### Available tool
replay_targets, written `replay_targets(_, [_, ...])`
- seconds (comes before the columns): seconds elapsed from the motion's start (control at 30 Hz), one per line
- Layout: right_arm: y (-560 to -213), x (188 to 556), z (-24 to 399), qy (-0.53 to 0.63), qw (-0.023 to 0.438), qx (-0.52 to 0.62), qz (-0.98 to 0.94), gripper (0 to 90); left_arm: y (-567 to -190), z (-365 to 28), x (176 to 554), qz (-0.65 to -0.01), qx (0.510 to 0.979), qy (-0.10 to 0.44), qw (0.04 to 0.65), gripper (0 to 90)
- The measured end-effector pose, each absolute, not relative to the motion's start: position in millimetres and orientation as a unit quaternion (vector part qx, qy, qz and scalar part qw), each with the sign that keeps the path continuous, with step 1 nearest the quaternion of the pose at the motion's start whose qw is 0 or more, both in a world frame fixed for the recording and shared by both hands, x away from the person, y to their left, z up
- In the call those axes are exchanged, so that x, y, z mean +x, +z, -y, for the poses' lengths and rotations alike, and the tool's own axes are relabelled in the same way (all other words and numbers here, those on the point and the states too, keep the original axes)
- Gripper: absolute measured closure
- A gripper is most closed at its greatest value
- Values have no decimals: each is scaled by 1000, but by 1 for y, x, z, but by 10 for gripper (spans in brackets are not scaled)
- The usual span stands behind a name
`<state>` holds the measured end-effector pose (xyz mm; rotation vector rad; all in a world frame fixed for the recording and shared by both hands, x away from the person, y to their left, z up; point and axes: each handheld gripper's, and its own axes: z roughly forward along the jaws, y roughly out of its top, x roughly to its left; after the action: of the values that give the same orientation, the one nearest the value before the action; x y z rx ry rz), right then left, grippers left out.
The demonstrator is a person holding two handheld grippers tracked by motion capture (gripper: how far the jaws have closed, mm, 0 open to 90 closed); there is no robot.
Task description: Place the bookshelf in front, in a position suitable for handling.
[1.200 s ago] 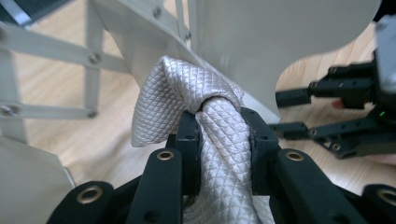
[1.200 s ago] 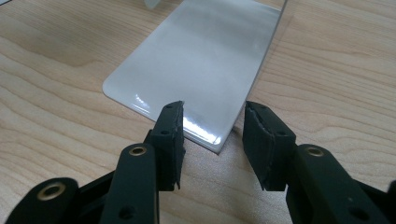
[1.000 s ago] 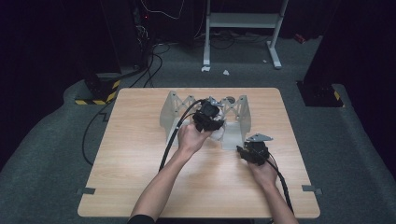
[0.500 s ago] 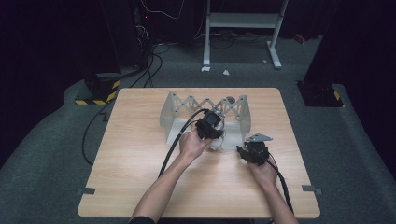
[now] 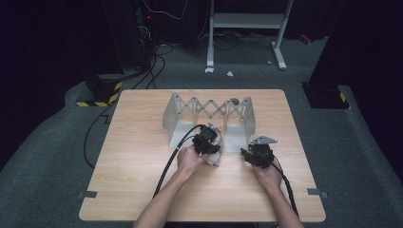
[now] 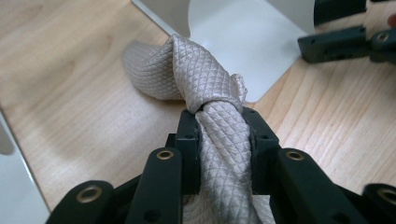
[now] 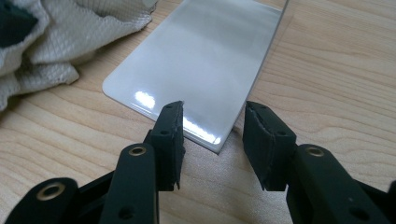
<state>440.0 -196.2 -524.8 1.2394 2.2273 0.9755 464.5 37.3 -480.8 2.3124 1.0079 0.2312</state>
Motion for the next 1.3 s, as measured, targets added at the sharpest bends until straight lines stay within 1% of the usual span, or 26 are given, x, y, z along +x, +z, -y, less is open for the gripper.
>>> replay_targets(0.07, [-525, 440, 196, 350, 205, 444, -799, 585, -485, -37, 462, -377, 873, 82, 299, 700])
replay_targets(0.17, [-525, 440, 196, 350, 205, 444, -799, 585, -489, -35, 459, -375, 874, 80, 298, 651])
replay_targets(0.27, [-525, 440, 196, 350, 205, 444, -799, 584, -492, -34, 458, -379, 874, 76, 295, 566])
replay_targets(0.3, [-525, 440, 196, 350, 205, 444, -799, 584, -493, -34, 458, -382, 874, 76, 292, 566])
replay_targets(0.4, [-525, 440, 196, 350, 205, 444, -799, 583, -492, -37, 456, -389, 869, 81, 295, 511])
replay_targets(0.43, [-525, 440, 196, 350, 204, 444, -799, 583, -491, -38, 455, -390, 868, 82, 296, 462])
replay_targets(0.47, [-525, 440, 196, 350, 204, 444, -799, 582, -490, -38, 454, -391, 867, 83, 298, 443])
replay_targets(0.5, [-525, 440, 196, 350, 204, 444, -799, 582, -490, -39, 453, -392, 865, 81, 302, 443])
replay_targets(0.53, [-525, 440, 196, 350, 204, 444, -799, 582, -488, -41, 452, -394, 862, 81, 308, 408])
replay_targets(0.63, [-525, 440, 196, 350, 204, 444, -799, 576, -484, -42, 449, -394, 859, 85, 315, 367])
replay_targets(0.83, [-525, 440, 196, 350, 204, 443, -800, 573, -473, -48, 443, -392, 855, 105, 324, 335])
replay_targets(0.9, [-525, 440, 196, 350, 204, 443, -800, 572, -469, -52, 440, -397, 849, 123, 327, 327])
replay_targets(1.0, [-525, 440, 196, 350, 204, 443, -800, 570, -463, -59, 437, -403, 844, 135, 328, 321])
replay_targets(1.17, [-525, 440, 196, 350, 204, 443, -800, 569, -459, -75, 434, -413, 835, 143, 333, 323])
replay_targets(1.3, [-525, 440, 196, 350, 204, 443, -800, 568, -461, -95, 429, -433, 822, 152, 336, 334])
